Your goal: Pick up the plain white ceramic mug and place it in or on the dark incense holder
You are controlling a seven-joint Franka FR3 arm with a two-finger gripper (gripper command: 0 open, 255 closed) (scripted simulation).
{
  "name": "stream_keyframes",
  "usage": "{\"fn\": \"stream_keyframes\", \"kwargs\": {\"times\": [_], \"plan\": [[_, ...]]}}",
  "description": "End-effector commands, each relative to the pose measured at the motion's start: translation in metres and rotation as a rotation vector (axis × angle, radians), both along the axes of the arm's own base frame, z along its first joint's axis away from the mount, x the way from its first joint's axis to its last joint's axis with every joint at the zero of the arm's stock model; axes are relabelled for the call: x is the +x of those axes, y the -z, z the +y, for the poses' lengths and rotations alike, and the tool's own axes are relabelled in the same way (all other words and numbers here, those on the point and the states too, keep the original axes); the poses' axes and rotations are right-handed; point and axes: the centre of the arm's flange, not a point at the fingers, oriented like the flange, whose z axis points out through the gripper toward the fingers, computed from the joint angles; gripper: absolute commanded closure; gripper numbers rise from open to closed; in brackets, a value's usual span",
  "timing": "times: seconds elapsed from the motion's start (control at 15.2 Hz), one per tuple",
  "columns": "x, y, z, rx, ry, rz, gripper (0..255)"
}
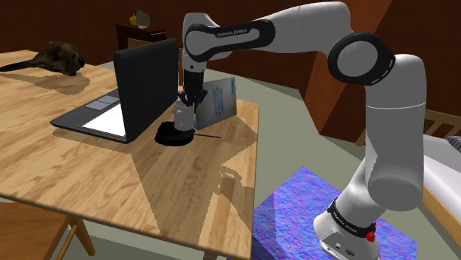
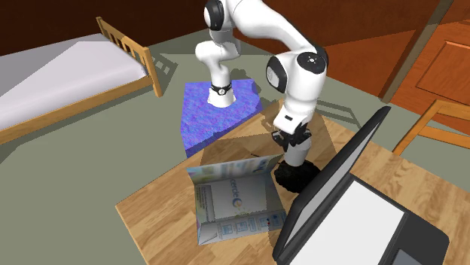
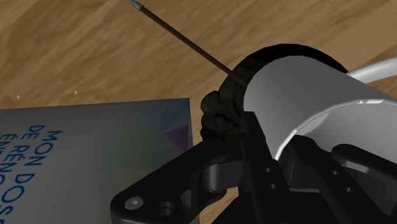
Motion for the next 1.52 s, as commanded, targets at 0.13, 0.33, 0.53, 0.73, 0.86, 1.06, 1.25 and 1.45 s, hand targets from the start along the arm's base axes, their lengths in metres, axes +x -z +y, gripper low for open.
{"fn": "stream_keyframes", "kwargs": {"times": [0.13,0.33,0.53,0.73,0.86,1.06,1.25,1.45], "plan": [[0.000,0.021,0.000,0.000,0.000,-0.001,255],[0.000,0.029,0.000,0.000,0.000,-0.001,255],[0.000,0.029,0.000,0.000,0.000,-0.001,255],[0.000,0.029,0.000,0.000,0.000,-0.001,255],[0.000,0.029,0.000,0.000,0.000,-0.001,0],[0.000,0.029,0.000,0.000,0.000,-0.001,0],[0.002,0.003,-0.001,0.000,0.000,-0.001,0],[0.004,-0.020,-0.002,0.000,0.000,-0.001,0]]}}
